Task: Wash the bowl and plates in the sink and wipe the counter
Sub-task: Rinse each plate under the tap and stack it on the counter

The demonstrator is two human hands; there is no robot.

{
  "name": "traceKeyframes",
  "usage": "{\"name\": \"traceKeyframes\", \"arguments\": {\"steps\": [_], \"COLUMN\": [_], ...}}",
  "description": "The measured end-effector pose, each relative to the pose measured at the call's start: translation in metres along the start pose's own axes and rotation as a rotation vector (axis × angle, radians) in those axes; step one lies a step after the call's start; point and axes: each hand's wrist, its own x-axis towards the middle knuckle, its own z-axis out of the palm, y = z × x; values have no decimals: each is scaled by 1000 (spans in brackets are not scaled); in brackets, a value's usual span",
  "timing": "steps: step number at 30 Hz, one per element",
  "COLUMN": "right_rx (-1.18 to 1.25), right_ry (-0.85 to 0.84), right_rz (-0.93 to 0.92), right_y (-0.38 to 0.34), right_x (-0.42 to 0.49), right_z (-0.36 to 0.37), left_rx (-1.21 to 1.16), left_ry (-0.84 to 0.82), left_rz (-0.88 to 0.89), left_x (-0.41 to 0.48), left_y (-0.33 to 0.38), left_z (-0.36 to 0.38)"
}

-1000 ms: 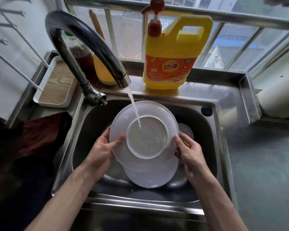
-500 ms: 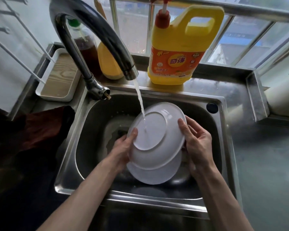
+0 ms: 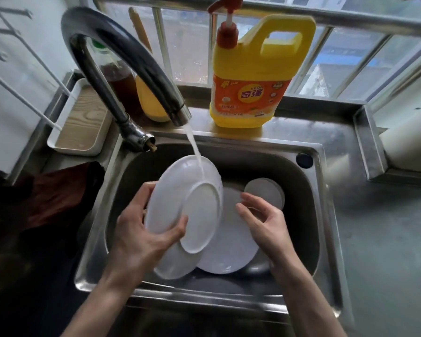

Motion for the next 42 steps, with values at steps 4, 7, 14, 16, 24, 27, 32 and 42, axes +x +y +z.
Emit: {"name": "traceKeyframes", "arguments": {"steps": [4, 7, 14, 16, 24, 27, 32, 42], "right_rx": [288, 386, 261, 301, 363, 316, 134, -100], "right_ry": [-125, -170, -81, -51, 81, 60, 76, 265], "right_rz": [149, 333, 189, 175, 65, 46, -9, -323], "right_y": [-28, -34, -16, -13, 1, 5, 8, -7], "right_x": [-3, 0, 1, -1, 1, -1, 1, 5], "right_z": [4, -2, -35, -37, -41, -41, -40, -35], "left_rx": [490, 678, 633, 497, -422, -423, -382, -315], "left_ry": [-137, -395, -494, -435, -327, -213, -72, -63], "left_rz": [476, 754, 648, 478, -356, -417, -340, -318], "left_x": [-8, -4, 26, 30, 28, 35, 38, 37], "left_y": [3, -13, -60, -71, -56, -57, -58, -65], "left_z": [6, 14, 8, 6, 30, 38, 44, 55]}}
